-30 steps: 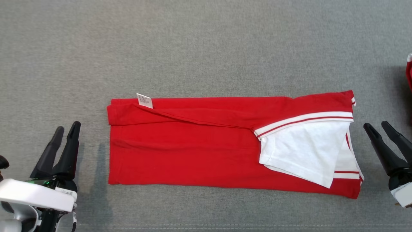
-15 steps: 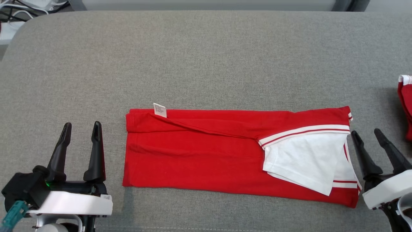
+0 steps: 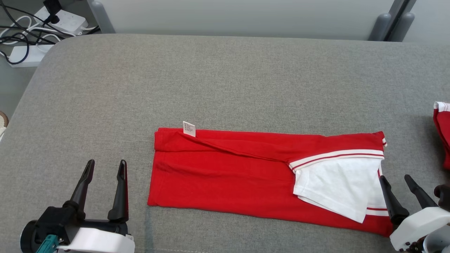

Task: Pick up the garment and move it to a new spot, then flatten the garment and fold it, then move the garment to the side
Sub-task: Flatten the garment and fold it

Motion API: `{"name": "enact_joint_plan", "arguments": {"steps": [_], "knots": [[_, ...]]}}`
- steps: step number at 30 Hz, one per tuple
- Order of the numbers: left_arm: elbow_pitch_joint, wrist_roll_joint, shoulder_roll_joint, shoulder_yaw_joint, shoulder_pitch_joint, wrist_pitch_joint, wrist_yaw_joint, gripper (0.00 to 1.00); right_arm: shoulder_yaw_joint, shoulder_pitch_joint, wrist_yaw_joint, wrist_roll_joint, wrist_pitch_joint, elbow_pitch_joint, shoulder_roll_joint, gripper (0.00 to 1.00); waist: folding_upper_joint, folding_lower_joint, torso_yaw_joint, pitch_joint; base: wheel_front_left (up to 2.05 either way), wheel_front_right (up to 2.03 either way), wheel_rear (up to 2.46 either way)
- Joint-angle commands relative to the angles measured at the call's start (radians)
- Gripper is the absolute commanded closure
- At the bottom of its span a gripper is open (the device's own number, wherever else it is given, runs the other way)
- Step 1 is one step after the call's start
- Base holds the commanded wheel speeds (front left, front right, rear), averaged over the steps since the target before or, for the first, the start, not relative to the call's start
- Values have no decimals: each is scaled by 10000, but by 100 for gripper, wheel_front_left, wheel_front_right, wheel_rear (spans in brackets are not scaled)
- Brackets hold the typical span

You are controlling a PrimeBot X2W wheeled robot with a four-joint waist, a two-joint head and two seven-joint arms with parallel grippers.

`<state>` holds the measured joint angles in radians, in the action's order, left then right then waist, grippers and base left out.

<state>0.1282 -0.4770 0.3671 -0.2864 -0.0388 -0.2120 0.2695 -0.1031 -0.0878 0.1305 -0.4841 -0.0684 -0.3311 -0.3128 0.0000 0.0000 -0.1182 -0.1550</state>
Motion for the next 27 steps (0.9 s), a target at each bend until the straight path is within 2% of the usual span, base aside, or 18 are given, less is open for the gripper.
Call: {"name": "enact_joint_plan", "arguments": {"steps": [1, 16, 24, 25, 26, 27], "knots": [[184, -28, 173, 349, 337, -97, -41, 0, -130, -95, 2, 64, 25, 90, -143, 0, 0, 0, -44, 27, 0, 0, 0], [-4, -16, -6, 70, 829, -76, -126, 0, -796, -1290, 2, -461, 587, -2334, -166, 0, 0, 0, -584, -56, 0, 0, 0], [-54, -6, -66, 45, 902, -152, -116, 0, -1363, -1515, 2, -1218, 1239, -2798, -136, 2, 0, 0, -654, -87, 0, 0, 0], [-53, 1, -73, 36, 912, -161, -115, 0, -1451, -1526, 2, -1329, 1355, -2825, -155, 54, 0, 0, -650, -98, 0, 0, 0], [-55, 8, -82, 24, 925, -168, -112, 0, -1528, -1539, 2, -1389, 1422, -2840, -198, 94, 0, 0, -642, -110, 0, 0, 0], [-59, 14, -90, 13, 938, -175, -112, 0, -1578, -1537, 2, -1503, 1522, -2865, -215, 100, 0, 0, -629, -120, 0, 0, 0]]}}
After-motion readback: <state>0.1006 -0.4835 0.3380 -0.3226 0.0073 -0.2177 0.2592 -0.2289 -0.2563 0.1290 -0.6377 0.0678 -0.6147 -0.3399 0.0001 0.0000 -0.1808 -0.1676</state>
